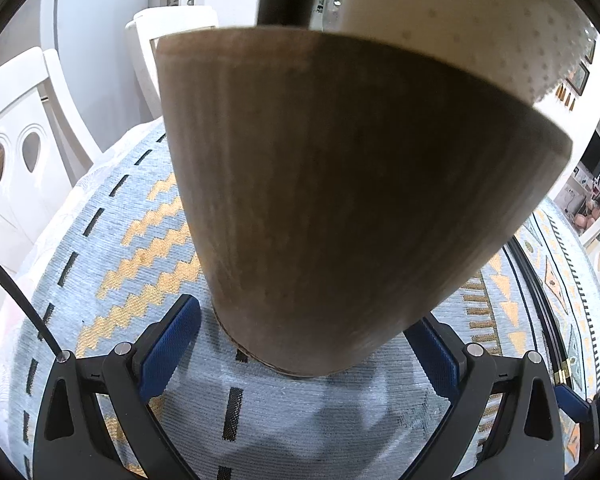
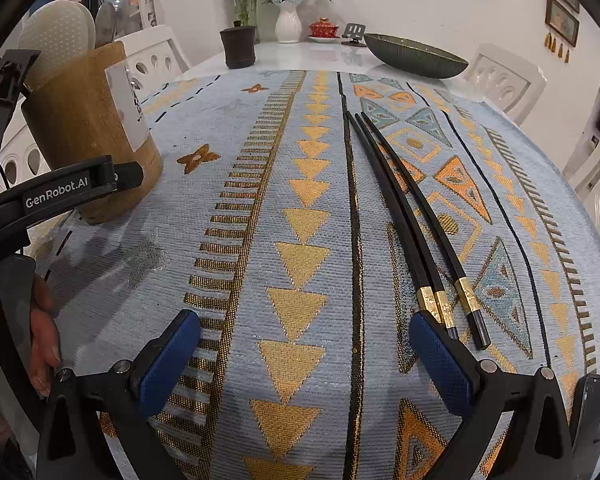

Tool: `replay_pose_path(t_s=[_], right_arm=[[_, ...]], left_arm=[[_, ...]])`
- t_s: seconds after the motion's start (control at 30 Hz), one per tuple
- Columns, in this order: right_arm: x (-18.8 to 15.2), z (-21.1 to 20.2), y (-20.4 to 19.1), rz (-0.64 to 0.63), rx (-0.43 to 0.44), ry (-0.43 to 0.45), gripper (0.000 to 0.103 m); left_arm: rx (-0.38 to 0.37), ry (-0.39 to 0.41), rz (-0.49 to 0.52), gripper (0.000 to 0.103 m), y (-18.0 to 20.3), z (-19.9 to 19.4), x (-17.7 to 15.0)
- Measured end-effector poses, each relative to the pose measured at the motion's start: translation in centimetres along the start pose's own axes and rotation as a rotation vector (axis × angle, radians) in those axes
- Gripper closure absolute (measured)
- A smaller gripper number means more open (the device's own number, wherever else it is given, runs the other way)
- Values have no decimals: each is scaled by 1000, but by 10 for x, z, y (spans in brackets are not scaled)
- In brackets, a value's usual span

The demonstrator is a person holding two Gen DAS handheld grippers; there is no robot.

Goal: Organize utensils
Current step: 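Hold the open right gripper over the gold-tipped black chopsticks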

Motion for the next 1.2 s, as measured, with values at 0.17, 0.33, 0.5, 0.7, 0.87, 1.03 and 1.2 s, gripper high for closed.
replay_pose_path(t_s=[0.17, 0.33, 0.5, 0.7, 0.87, 1.03, 1.2], right_arm=[[0, 0, 0, 0, 0, 0, 0], [0, 0, 0, 0, 0, -1, 0], [0, 0, 0, 0, 1, -1, 0], [0, 1, 0, -1, 1, -1, 0], [0, 1, 0, -1, 1, -2, 0], [0, 1, 0, -1, 1, -2, 0], [0, 1, 0, -1, 1, -2, 0]], left_arm=[[2, 0, 1, 3, 1, 0, 0], [5, 0, 3, 3, 0, -2, -1], [9, -3, 5, 3, 3, -4, 0], [9, -3, 6, 3, 4, -3, 0], [9, -3, 6, 3, 5, -3, -1], [8, -3, 4, 3, 5, -4, 0], [5, -3, 1, 3, 4, 2, 1]])
Point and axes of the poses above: each gripper's, at about its wrist camera, not at the fingertips, and z roughly the way its jaws point, y to its right, x to its top, the point moved 10 cm from there along z, roughly the way its jaws point, and after that the axes turned 9 degrees about -x, right-handed, at the moved point
